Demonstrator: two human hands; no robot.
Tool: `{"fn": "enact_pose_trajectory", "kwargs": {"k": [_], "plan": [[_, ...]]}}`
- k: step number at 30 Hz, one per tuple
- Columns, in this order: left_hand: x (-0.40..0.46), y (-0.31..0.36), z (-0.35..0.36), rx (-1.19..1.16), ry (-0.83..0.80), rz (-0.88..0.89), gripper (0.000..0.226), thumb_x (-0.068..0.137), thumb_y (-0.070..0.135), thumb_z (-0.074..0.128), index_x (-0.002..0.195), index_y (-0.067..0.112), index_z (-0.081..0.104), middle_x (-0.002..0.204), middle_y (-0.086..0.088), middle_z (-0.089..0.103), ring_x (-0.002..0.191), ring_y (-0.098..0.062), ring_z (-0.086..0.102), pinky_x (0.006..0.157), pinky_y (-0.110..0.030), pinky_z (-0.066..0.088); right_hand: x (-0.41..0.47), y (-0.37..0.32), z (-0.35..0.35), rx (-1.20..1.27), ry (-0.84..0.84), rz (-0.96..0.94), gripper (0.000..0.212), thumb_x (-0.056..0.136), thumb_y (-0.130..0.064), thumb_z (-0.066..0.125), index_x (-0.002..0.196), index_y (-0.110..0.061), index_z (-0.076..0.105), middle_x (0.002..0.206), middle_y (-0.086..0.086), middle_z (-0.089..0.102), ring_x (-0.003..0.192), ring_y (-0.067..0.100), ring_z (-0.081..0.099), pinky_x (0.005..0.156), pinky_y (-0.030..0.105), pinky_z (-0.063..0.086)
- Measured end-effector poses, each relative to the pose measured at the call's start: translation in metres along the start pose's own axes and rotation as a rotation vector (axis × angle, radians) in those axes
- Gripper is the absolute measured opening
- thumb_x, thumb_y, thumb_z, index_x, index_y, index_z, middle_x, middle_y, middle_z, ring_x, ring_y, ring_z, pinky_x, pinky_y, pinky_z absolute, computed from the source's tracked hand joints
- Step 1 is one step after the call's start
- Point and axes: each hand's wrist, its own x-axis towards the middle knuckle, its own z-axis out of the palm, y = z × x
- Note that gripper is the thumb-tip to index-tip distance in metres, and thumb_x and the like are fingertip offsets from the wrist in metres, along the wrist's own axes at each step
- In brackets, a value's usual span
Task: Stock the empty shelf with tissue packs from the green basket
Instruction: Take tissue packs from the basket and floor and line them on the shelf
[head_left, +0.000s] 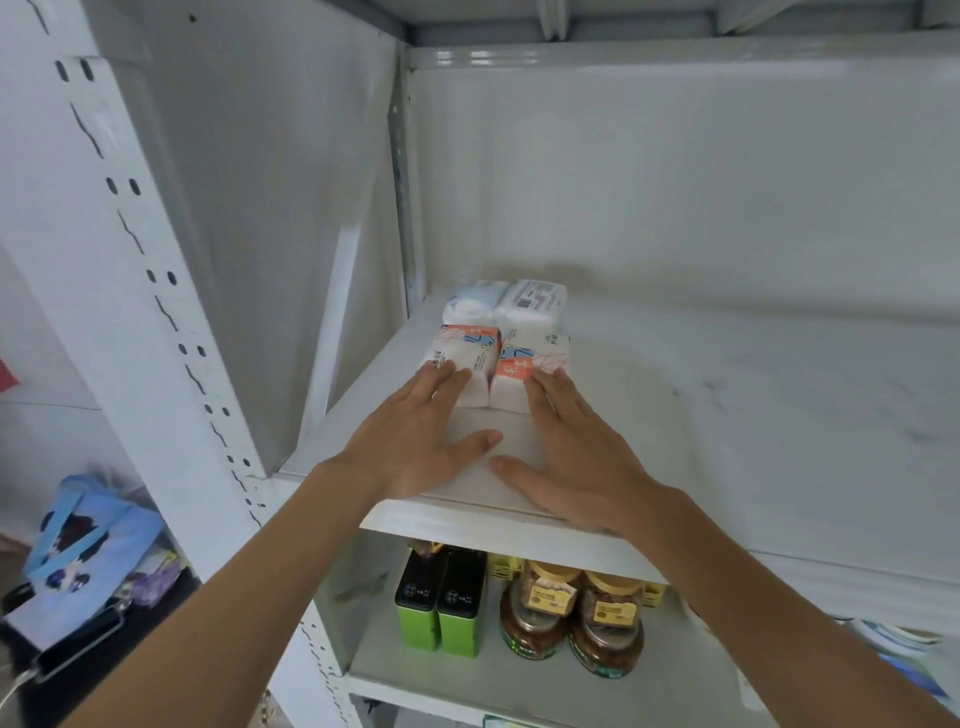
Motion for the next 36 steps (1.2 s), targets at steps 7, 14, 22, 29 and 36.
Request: {"fn": "enact_pose_trajectory", "kwargs": {"k": [7,14,22,29,36], "plan": [[0.027,-0.006,0.004,0.039,-0.001,-0.02,0.097,0.089,0.082,0.035,0.167,0.029,0.009,0.176,0.01,0.002,0.162,-0.011,-0.001,0.128,-0.037,0.011,0.028,0.01,0.0,-0.013,-0.049,0.013,0.112,0.09,-0.08,0.041,0.167,-0.015,-0.007,0.176,-0.006,-0.015,0.163,0.015,-0.014,0.13,0.035,0.004],[0.043,-0.017,0.003,0.07,0.001,0.024,0.093,0.093,0.077,0.039,0.167,0.027,0.01,0.176,0.006,0.005,0.162,-0.017,0.006,0.128,-0.038,0.011,0.044,0.016,0.0,-0.023,-0.073,0.002,0.11,0.092,-0.072,0.047,0.168,-0.013,-0.006,0.177,-0.001,-0.012,0.163,0.019,-0.014,0.132,0.036,-0.004],[0.048,-0.026,0.007,0.075,0.028,0.065,0.093,0.092,0.076,0.042,0.166,0.027,0.013,0.175,0.004,0.01,0.161,-0.019,0.013,0.126,-0.039,0.019,0.048,0.025,0.003,-0.008,-0.065,-0.013,0.107,0.093,-0.068,0.049,0.168,-0.013,-0.005,0.177,-0.002,-0.011,0.163,0.018,-0.013,0.133,0.041,-0.004],[0.051,-0.033,0.004,0.082,0.032,0.117,0.085,0.097,0.064,0.049,0.165,0.025,0.017,0.174,0.002,0.015,0.16,-0.02,0.015,0.128,-0.044,0.024,0.049,0.024,-0.001,-0.035,-0.053,-0.064,0.11,0.09,-0.07,0.05,0.167,-0.011,-0.002,0.177,0.003,-0.005,0.164,0.021,-0.008,0.134,0.04,0.001],[0.046,-0.044,0.0,0.054,0.08,0.116,0.079,0.099,0.061,0.048,0.166,0.03,0.02,0.175,0.008,0.014,0.161,-0.014,0.014,0.129,-0.043,0.024,0.046,0.019,-0.002,0.027,-0.028,-0.061,0.108,0.092,-0.066,0.056,0.168,-0.014,0.0,0.177,-0.001,-0.005,0.163,0.016,-0.007,0.126,0.025,-0.006]]}}
